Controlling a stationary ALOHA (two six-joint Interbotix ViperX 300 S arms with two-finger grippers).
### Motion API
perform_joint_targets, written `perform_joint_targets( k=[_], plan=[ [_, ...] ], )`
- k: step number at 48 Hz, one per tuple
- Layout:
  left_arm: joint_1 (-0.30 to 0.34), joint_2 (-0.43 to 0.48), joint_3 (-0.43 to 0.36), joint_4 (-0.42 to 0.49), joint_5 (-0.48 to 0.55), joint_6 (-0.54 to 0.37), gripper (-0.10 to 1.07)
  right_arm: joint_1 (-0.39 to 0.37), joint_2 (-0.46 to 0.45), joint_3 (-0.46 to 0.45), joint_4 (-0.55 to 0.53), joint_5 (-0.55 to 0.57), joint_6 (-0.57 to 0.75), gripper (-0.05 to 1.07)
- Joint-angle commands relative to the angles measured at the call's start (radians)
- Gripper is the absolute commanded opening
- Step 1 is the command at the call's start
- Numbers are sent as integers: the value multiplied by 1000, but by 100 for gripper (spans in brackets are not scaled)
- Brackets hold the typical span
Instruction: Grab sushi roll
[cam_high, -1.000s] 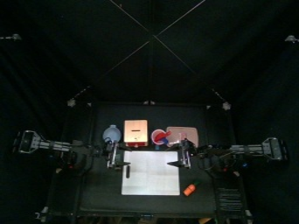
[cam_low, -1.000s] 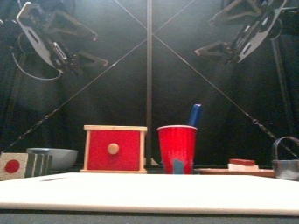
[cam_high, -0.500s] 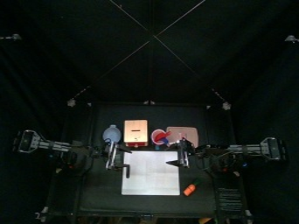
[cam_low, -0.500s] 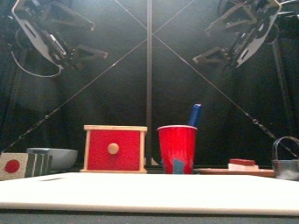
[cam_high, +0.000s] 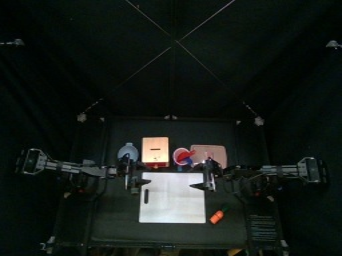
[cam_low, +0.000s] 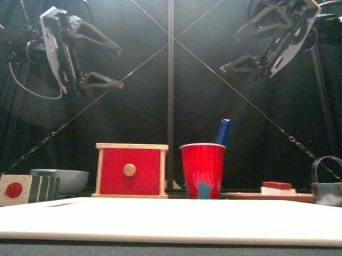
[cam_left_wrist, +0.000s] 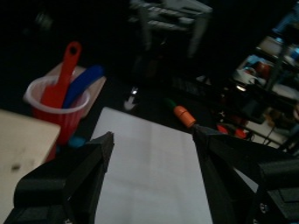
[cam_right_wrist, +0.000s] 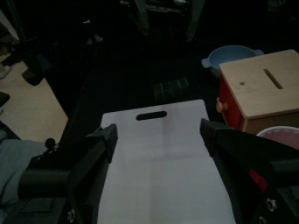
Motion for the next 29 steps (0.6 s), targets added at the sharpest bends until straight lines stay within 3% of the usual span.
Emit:
perform_joint_targets(
  k=[1,10,19,25,29],
  plan=[
    [11,0,-44,-129,109,25,103,-2,-6,-15,3,-6,2,104],
    [55,14,-109,-276,425,109,103,-3,-6,0,3,-8,2,104],
    [110,44,-178,-287,730,101,103,-6,-6,12,3,-6,2,104],
    [163,55,-193,-305,946,54,103,-11,-6,21,3,-6,2,104],
    [189,52,-210,-296,1077,-37,103,-12,-6,28,3,-6,2,104]
  ],
)
